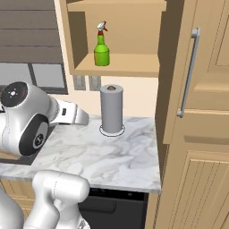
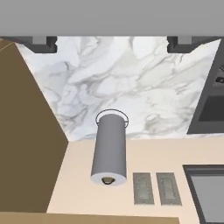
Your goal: Move the cutting board and knife to the sink. Then move spray from the cabinet to the counter.
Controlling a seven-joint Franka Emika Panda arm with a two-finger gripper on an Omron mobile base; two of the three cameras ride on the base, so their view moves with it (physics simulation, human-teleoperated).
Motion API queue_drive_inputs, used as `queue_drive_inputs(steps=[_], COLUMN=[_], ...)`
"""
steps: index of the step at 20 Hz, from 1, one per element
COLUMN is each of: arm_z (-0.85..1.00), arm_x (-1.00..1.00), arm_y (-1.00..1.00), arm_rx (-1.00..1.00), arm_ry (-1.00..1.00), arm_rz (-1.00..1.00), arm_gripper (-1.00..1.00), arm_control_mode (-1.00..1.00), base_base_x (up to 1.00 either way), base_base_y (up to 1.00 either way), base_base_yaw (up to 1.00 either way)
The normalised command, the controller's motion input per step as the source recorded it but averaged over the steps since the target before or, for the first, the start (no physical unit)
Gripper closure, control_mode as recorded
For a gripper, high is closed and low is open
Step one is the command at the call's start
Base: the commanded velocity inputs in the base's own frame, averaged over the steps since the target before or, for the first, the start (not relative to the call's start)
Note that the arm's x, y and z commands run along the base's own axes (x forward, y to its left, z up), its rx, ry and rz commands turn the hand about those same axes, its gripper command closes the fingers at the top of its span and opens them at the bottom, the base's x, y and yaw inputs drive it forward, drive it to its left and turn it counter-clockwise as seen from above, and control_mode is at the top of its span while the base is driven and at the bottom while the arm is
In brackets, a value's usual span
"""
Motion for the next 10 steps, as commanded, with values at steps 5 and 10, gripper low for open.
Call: queue_drive_inputs(steps=[5, 10], arm_z=[0.27, 0.63], arm_x=[-0.27, -0.43], arm_y=[-0.09, -0.1], arm_rx=[0.0, 0.0], arm_ry=[-0.03, -0.21], arm_rz=[0.0, 0.0], arm_gripper=[-1.0, -1.0], arm_control_mode=[-1.0, -1.0], base_base_x=[0.0, 0.0], base_base_y=[0.0, 0.0], base_base_yaw=[0.0, 0.0])
